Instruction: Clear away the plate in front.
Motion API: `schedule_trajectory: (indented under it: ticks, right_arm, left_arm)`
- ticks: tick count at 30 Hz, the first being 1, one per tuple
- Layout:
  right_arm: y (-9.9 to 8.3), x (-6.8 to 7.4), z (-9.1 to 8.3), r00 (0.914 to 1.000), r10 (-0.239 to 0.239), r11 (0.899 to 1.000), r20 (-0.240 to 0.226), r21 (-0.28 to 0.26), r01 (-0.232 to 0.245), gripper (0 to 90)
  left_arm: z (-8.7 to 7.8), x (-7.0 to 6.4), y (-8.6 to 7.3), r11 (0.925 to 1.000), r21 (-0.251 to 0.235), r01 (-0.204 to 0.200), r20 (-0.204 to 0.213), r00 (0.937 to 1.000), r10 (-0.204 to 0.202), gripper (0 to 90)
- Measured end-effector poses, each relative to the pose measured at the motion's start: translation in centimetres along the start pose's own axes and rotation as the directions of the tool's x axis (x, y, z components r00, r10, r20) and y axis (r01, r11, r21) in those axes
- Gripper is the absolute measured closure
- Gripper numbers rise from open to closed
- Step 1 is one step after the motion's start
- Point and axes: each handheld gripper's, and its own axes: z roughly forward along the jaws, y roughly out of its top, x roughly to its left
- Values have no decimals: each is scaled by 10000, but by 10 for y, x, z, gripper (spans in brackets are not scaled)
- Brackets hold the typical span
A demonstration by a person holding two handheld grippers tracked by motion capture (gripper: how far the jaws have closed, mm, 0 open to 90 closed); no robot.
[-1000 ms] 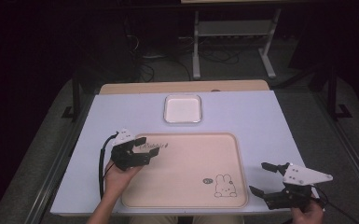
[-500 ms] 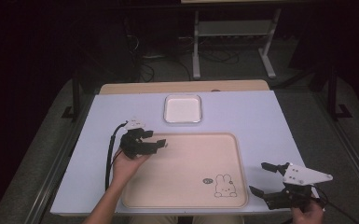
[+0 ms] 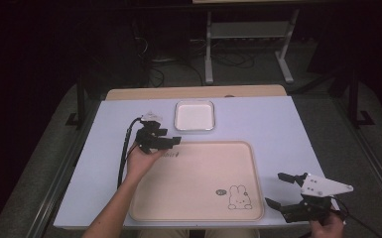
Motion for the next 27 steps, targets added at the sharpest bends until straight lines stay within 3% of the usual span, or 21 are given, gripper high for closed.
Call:
schedule_trajectory:
  ticks: [13, 19, 24, 27]
  right_arm:
    - [-1, -1, 0, 10000, 17, 10000, -18, -21, -17, 131]
    - [-1, -2, 0, 10000, 28, 10000, -49, -68, -28, 131]
    - [0, 1, -4, 10000, -43, 9996, -13, -264, 43, 131]
    - [1, 3, -3, 9999, -131, 9997, -39, -188, 130, 131]
  left_arm:
    - [22, 14, 32, 9986, 501, 183, -433, 9989, -162, 292]
    - [34, 22, 51, 9969, 620, 482, -609, 9972, -444, 296]
    - [41, 29, 68, 9902, 365, 1349, -244, 9907, -1341, 300]
    - [46, 31, 78, 9891, 383, 1422, -479, 9889, -1404, 310]
